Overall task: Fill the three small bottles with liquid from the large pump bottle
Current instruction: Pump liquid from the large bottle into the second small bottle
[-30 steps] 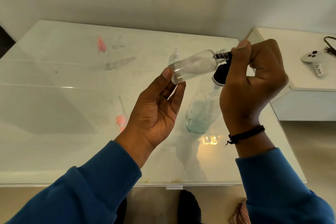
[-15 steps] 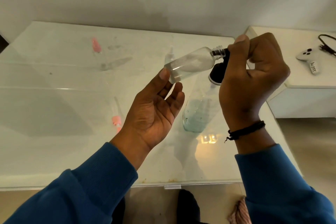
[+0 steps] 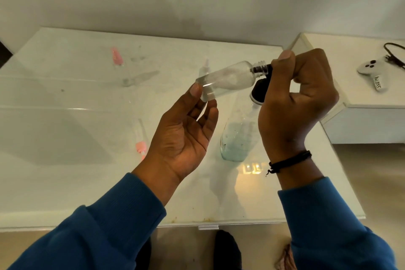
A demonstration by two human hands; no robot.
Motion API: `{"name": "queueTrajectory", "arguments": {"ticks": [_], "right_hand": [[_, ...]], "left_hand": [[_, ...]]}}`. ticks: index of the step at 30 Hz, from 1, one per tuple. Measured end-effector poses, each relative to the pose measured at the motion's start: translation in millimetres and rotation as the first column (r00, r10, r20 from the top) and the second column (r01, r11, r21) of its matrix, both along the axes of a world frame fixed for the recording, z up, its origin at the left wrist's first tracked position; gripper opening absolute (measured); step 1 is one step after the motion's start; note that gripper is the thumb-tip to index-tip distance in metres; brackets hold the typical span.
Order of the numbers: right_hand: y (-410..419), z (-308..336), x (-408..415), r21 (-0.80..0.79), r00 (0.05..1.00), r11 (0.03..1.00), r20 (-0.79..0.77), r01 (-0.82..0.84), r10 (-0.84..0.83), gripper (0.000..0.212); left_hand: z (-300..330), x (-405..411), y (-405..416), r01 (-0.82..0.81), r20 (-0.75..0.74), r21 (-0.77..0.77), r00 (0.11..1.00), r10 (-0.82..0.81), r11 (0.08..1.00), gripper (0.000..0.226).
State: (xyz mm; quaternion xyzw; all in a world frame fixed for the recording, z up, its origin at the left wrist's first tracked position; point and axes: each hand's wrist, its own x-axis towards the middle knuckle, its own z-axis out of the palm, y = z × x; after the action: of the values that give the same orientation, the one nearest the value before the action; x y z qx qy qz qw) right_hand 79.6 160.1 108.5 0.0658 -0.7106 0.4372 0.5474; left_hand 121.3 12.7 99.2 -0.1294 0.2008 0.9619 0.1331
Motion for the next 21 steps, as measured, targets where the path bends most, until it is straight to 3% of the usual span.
{"name": "queueTrajectory", "arguments": {"ticks": [21], "right_hand": [[1,-4,0,0.060,0.997,0.996,-0.020,0.072,-0.071,0.036]], "left_hand": [[-2,0,0,0.021,0.012,0.007,1.000,-0.021,1.000,0.028]]}}
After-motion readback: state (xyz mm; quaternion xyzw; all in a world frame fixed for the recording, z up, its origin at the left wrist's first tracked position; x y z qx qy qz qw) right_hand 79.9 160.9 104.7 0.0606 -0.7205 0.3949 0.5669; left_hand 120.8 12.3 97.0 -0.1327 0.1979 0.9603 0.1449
